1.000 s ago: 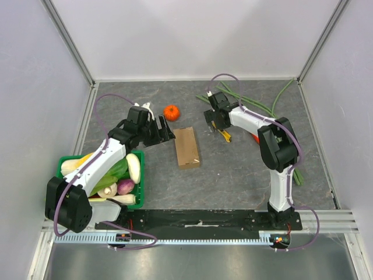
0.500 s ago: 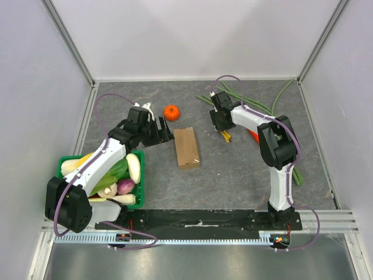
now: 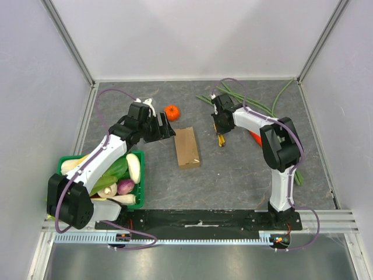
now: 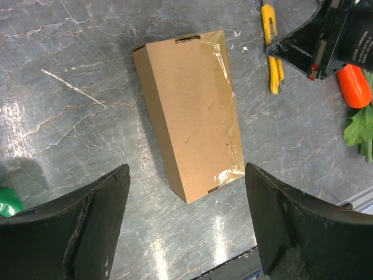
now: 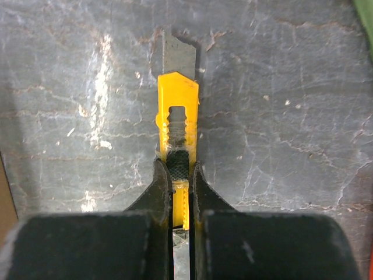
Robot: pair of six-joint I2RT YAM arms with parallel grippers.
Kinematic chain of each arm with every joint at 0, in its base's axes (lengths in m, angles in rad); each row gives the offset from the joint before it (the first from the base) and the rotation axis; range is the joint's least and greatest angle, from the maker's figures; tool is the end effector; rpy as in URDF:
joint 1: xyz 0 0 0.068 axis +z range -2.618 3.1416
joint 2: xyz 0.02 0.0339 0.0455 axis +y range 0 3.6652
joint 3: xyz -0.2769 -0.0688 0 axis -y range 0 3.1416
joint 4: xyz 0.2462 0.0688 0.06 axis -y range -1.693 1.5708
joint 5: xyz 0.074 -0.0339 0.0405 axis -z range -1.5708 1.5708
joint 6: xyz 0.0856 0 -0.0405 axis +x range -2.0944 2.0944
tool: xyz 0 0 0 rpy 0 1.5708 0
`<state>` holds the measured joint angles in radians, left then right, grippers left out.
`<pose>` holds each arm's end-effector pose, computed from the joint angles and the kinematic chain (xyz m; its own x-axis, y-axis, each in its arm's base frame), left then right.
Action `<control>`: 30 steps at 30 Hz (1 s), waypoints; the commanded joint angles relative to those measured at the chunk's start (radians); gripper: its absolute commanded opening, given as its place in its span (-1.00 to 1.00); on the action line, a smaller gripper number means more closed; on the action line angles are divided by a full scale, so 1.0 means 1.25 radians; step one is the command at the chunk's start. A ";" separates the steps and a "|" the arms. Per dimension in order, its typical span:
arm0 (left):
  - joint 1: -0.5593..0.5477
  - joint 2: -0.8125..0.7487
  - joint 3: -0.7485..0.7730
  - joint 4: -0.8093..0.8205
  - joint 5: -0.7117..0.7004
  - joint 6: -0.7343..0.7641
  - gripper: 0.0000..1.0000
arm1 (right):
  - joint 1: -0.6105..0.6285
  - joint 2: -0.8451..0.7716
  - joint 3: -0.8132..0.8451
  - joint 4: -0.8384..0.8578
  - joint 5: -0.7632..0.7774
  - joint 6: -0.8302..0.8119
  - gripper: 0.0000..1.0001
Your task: Unpack the express box
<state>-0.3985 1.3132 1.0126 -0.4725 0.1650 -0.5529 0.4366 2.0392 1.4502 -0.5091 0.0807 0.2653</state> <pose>0.2856 -0.1355 0.2550 -0.8057 -0.2229 -0.5489 0.0799 0.8772 -0.4735 0.4158 0.1864 0.1318 -0.8804 -0.1224 -0.4582 -0.1631 0.9853 0.0501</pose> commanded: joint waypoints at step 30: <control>0.023 0.110 0.177 -0.026 0.391 -0.079 0.63 | 0.290 -0.430 -0.080 0.015 -0.142 -0.080 -1.00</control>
<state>-0.3820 1.4246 1.1870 -0.5255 0.5442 -0.6361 0.7784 1.5501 1.3350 -0.5083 -0.1009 0.2161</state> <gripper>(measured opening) 0.818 0.047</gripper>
